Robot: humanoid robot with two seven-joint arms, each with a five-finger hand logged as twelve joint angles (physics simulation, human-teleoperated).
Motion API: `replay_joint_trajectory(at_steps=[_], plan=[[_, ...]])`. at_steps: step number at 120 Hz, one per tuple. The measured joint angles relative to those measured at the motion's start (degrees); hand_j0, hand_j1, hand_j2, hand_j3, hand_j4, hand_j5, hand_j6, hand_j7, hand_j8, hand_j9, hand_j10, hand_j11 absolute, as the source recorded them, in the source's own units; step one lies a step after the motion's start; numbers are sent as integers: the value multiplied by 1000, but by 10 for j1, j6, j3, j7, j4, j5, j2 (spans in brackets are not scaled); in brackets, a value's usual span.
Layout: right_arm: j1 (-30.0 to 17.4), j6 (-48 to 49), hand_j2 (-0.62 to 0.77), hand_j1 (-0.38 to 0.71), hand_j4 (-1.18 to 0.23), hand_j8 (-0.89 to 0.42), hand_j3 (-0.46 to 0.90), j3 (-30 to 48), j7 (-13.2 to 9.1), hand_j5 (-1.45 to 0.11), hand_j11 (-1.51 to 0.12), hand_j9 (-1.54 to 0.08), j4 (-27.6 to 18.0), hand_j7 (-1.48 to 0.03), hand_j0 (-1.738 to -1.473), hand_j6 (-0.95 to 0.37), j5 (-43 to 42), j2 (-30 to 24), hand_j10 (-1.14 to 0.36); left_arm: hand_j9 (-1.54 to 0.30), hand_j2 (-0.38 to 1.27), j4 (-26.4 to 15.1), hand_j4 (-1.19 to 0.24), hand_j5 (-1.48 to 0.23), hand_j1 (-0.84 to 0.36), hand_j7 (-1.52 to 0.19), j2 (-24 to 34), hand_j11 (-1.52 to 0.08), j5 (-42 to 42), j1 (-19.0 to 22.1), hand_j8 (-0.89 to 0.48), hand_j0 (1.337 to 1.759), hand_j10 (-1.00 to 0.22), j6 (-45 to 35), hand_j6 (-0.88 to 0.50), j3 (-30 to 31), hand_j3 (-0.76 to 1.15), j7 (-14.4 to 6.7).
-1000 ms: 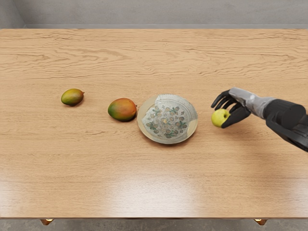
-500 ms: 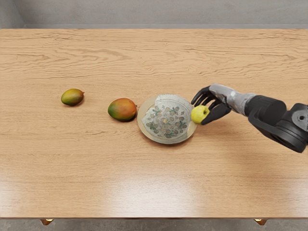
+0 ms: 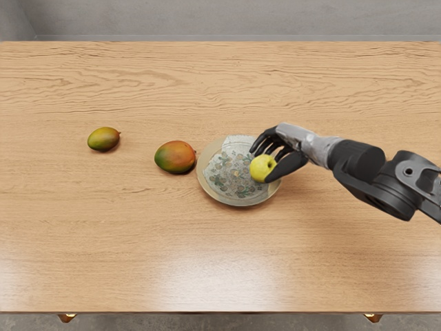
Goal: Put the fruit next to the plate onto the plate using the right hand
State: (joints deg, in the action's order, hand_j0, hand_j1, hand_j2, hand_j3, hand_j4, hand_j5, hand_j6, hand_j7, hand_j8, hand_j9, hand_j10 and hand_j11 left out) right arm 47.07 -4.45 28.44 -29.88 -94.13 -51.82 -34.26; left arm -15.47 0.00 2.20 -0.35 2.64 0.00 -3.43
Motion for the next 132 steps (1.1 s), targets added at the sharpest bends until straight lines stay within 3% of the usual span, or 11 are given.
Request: replay_joint_trajectory(at_steps=[38,54,70,84,104,117,132], plan=[[-13,-1,154,257,-555,-413,0,-5,1,-736,-729,-727,0,-729,-1658,-488,-1,6,-546,0,0,0,0,0,349,0,0,0,0,0,0,1658,0,0,0,0,0,0],[-16,-13,76,-1,-317,-243,0,-4,1,-419,-415,-414,0,-415,-1658,-283,-2,-4,-312,0,0,0,0,0,349,0,0,0,0,0,0,1658,0,0,0,0,0,0],[-17,-5,38,-154,-178,-140,0,10,1,-234,-232,-232,-1,-232,-1658,-161,-2,-28,-175,0,0,0,0,0,349,0,0,0,0,0,0,1658,0,0,0,0,0,0],[-27,98,20,-227,-112,-90,0,86,2,-146,-145,-144,-1,-144,-1658,-102,41,-47,-110,0,0,0,0,0,349,0,0,0,0,2,0,1658,0,0,0,0,0,0],[-51,317,7,-281,-63,-54,0,194,2,-81,-80,-80,30,-80,-1658,-59,203,-128,-62,0,0,0,0,0,349,0,0,0,0,7,0,1658,0,0,0,1,0,0],[-55,367,3,-298,-47,-41,0,215,3,-60,-59,-59,60,-59,-1658,-45,277,-183,-46,0,0,1,0,0,349,0,0,0,-3,10,0,1658,0,0,0,1,0,0],[-56,386,0,-309,-37,-34,0,223,2,-46,-46,-46,72,-46,-1658,-36,308,-206,-36,0,0,1,0,0,349,0,0,0,-5,10,0,1658,0,-1,0,-1,0,0]])
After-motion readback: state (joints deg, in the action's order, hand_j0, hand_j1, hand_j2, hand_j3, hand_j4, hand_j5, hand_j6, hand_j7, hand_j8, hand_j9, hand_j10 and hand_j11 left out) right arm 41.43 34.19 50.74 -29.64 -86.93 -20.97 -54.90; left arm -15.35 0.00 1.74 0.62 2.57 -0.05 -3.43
